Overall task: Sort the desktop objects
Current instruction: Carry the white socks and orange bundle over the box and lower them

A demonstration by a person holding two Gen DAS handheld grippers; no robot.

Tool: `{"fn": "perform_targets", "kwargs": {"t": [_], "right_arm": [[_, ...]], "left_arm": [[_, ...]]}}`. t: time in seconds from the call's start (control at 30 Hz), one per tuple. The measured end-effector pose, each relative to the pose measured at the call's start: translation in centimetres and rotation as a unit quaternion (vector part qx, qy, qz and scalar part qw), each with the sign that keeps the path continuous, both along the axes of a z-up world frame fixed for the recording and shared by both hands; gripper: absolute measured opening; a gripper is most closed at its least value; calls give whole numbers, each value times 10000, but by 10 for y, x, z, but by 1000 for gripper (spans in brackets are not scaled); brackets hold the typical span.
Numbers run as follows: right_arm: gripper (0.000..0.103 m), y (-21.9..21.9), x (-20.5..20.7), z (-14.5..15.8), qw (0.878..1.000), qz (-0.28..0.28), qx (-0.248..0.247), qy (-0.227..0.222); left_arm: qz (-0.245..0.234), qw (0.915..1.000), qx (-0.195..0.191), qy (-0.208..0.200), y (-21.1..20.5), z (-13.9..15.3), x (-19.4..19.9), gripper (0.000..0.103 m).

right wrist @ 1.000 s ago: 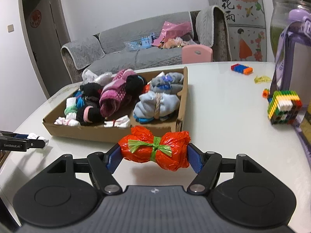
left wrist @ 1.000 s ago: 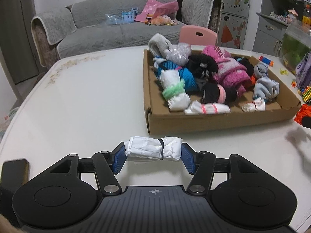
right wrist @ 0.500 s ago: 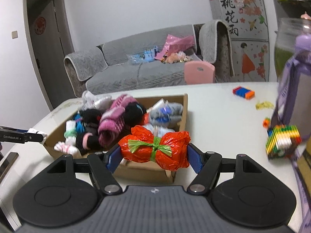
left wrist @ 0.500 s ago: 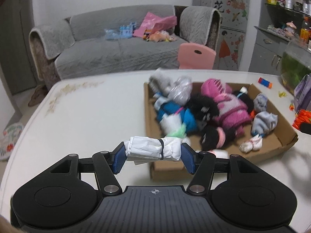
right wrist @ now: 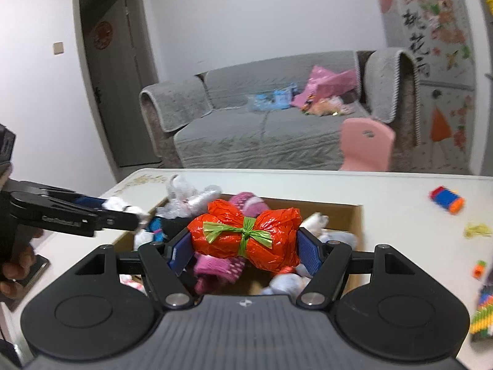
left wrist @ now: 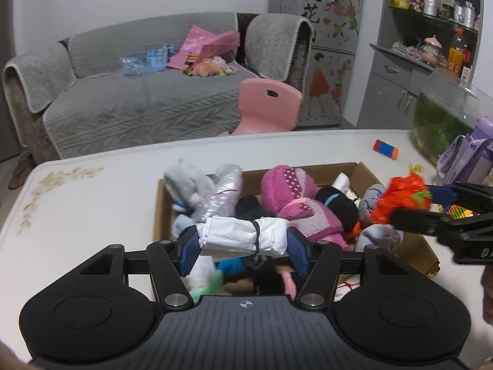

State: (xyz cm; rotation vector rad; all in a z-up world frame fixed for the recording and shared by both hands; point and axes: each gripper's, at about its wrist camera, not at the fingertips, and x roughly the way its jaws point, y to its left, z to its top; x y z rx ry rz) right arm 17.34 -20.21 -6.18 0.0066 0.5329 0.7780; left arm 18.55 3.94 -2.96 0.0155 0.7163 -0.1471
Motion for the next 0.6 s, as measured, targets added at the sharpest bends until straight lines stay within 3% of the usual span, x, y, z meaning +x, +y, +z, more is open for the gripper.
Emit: {"fn": "perform_targets", "kwargs": {"t": [0.27, 0.6], "right_arm": [[67, 17, 8, -13, 9991, 260, -300, 121], [67, 5, -1, -17, 9986, 203, -463, 160]], "left_arm": [[-46, 9997, -16, 238, 1, -25, 7, 65], [-225, 9995, -9, 227, 4, -30, -8, 65]]}}
